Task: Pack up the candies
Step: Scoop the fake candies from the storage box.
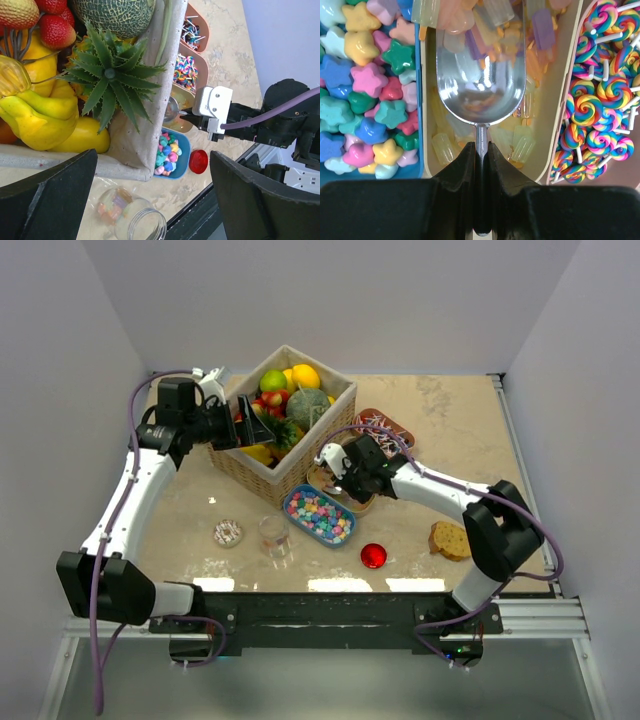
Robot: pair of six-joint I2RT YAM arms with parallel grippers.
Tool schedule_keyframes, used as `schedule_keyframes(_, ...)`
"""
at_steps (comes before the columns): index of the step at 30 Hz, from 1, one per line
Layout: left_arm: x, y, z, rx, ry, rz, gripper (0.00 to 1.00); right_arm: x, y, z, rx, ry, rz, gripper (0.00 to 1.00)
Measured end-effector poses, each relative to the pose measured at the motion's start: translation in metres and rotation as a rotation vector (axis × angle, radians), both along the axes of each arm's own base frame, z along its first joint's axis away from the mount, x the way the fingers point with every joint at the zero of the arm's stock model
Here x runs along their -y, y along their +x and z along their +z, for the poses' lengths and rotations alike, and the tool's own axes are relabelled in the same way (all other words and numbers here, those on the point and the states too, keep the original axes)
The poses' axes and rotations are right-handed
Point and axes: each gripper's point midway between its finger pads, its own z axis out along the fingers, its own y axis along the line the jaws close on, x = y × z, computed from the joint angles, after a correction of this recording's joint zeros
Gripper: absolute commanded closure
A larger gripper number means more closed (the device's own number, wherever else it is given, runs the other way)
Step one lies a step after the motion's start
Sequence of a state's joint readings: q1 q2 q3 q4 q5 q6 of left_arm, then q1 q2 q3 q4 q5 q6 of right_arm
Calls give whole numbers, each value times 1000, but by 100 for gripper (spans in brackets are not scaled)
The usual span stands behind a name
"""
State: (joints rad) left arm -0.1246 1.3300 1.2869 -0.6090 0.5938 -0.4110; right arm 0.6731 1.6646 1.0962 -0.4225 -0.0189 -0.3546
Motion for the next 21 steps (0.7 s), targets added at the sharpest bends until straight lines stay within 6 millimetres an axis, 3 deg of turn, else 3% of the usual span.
schedule_keyframes(12, 0, 0, 0, -10, -9, 8, 0, 0, 4, -6, 40, 27, -33, 100)
schedule_keyframes(21, 1, 0, 1, -14, -14, 12, 0, 20, -19, 1, 82, 88, -89, 100)
